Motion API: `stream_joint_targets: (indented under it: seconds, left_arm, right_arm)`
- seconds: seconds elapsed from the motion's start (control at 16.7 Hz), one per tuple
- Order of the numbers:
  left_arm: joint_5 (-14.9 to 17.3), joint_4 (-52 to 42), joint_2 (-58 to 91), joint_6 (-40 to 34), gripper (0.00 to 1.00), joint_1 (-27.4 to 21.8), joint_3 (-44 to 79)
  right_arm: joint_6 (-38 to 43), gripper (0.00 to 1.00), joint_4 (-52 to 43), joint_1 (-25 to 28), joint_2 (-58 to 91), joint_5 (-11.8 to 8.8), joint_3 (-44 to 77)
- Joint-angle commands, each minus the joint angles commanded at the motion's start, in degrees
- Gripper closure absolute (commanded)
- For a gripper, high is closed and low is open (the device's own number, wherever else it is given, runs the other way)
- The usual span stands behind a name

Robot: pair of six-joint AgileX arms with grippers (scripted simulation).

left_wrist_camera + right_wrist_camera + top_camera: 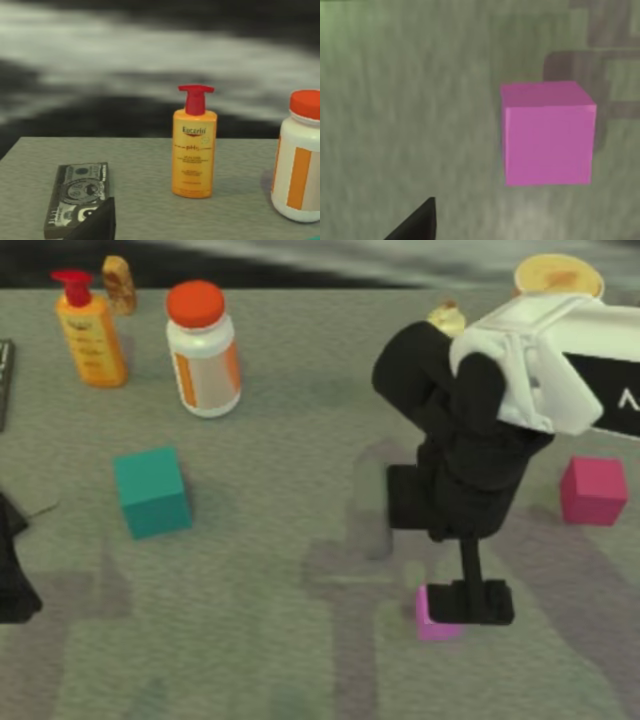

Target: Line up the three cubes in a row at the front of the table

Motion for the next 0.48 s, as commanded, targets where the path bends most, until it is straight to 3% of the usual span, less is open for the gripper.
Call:
stream_joint_targets:
  seconds: [0.18,0.48]
  left_arm:
    - [0.0,0.0,0.0,0.0,0.0,0.0,0.0]
    - [0.0,0.0,0.0,0.0,0.0,0.0,0.0]
  right_arm:
    - [7.2,0.0,-0.8,-3.5,2.0,0.2,2.5]
    - [26.0,0.0,-2.6,-12.8,6.6,0.7,7.6]
